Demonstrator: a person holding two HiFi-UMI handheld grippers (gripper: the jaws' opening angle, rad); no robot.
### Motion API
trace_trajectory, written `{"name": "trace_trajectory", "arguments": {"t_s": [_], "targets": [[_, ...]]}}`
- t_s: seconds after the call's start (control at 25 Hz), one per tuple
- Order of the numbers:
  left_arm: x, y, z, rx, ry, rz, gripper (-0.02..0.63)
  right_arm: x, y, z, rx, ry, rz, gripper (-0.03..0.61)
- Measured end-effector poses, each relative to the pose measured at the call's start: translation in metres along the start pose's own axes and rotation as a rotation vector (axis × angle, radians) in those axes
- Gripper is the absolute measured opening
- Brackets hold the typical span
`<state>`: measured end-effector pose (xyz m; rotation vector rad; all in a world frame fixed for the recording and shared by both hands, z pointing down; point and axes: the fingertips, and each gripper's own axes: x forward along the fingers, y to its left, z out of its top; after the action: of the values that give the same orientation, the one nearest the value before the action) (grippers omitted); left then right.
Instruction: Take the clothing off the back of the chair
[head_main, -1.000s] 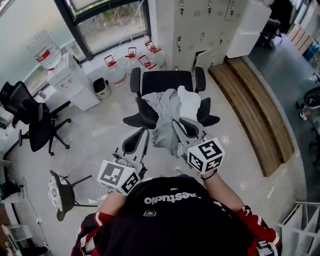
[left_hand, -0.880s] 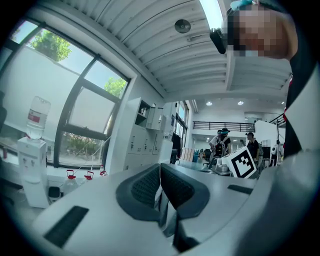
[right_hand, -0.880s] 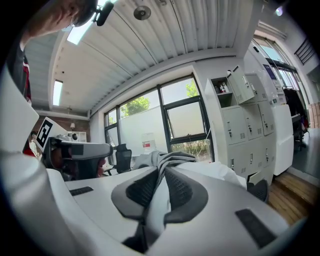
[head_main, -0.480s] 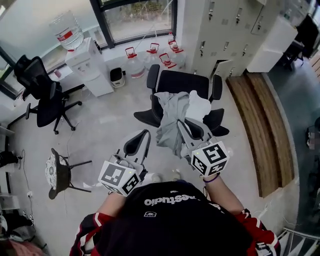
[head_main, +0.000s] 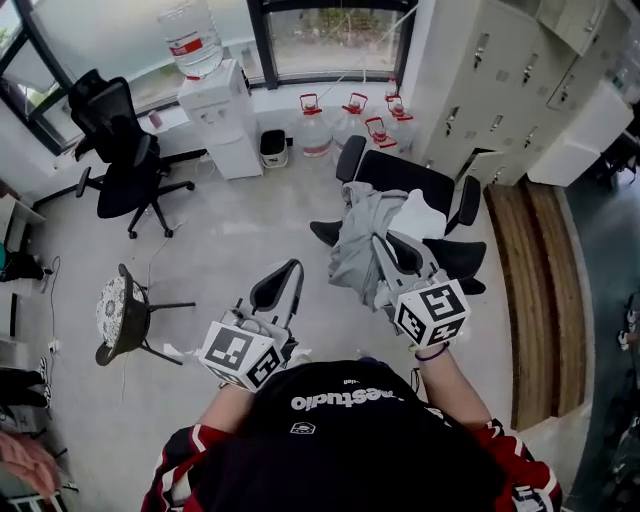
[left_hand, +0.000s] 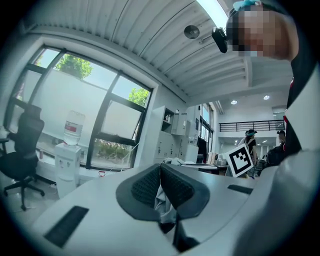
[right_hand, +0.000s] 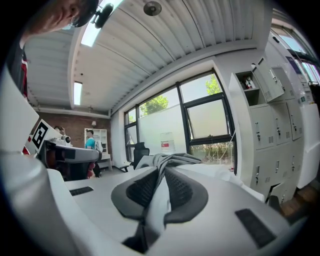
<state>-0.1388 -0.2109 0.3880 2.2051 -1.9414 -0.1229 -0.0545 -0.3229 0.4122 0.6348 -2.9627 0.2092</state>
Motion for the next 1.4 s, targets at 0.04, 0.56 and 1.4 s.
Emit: {"name": "trace_trajectory", "arguments": {"t_s": [0.04,0.56,1.4], "targets": [[-0.006,0.008,0.001,-0.003,-0.005,0.010,0.026,0.007,0.007,0.002,-0.005,-0.003,0.008,0.054],[-0.111,0.105,0.022,-0.030,-0.052,0.076,0.026,0.079,0.132,0.017,-0.030,-0.010,0.074,0.054],[-0.155,0.139,0.004,-0.010,-0.071,0.160,0.026,0.104,0.211,0.004,-0.028,-0.052,0.252,0.054]]}}
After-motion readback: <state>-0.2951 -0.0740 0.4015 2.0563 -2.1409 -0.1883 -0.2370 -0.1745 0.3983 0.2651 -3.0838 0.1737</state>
